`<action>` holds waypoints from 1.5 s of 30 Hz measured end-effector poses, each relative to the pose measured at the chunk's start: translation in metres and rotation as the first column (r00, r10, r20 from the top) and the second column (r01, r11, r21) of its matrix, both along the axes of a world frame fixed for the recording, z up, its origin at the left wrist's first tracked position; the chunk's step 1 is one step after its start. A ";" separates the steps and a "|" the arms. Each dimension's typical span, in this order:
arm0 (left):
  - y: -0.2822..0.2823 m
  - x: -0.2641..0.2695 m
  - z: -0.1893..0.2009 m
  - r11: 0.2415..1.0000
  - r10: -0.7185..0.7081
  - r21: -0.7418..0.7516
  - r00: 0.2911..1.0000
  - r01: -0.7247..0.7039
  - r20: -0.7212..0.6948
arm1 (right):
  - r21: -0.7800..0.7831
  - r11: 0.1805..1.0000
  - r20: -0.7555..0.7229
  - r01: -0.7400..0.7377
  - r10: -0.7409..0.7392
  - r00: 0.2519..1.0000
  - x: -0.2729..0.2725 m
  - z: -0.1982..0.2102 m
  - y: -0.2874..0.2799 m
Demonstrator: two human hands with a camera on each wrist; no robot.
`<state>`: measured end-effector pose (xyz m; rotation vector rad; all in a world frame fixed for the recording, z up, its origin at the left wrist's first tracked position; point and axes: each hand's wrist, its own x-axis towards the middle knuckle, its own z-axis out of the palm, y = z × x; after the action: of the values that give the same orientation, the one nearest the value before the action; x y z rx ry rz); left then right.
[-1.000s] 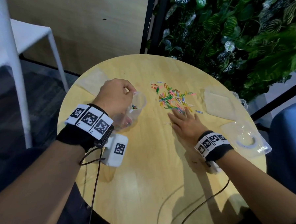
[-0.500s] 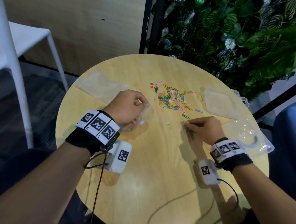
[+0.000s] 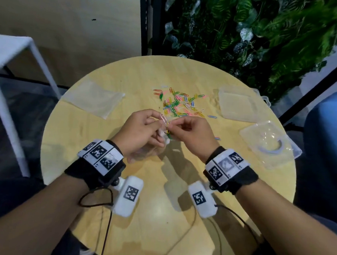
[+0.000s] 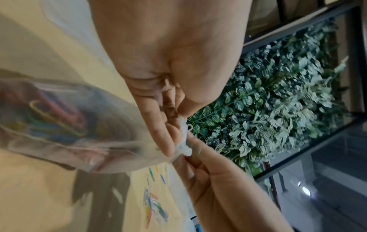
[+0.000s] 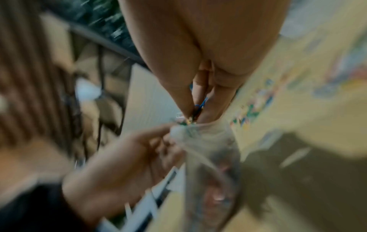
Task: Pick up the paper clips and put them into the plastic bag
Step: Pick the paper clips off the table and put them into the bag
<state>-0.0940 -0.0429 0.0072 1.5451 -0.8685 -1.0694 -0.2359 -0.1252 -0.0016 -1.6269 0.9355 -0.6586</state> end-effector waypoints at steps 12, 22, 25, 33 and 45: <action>0.004 0.006 0.004 0.997 -0.083 -0.004 0.996 0.083 0.018 | -0.605 0.712 -0.455 -0.358 0.060 0.888 0.001 0.006 0.006; 0.005 0.025 0.008 0.999 -0.038 -0.025 0.995 0.041 0.090 | -0.492 0.861 -0.341 -0.128 -0.055 0.939 -0.024 0.035 -0.034; 0.009 0.030 0.009 0.999 -0.022 -0.036 0.996 0.025 0.086 | -0.354 0.916 -0.776 -0.190 -0.175 0.606 -0.054 0.024 -0.070; 0.012 0.040 0.007 0.999 -0.035 -0.026 0.994 0.038 0.100 | -0.121 0.965 -0.911 -0.233 -0.015 0.411 -0.045 -0.011 -0.065; 0.009 0.035 0.008 0.998 -0.055 -0.001 0.994 0.055 0.099 | -0.383 0.879 -0.835 -0.286 -0.196 0.514 -0.010 -0.031 -0.040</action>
<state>-0.0591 -0.0336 0.0155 1.5900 -0.9856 -1.0366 -0.2460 -0.1655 -0.0324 -2.5218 1.5105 0.0702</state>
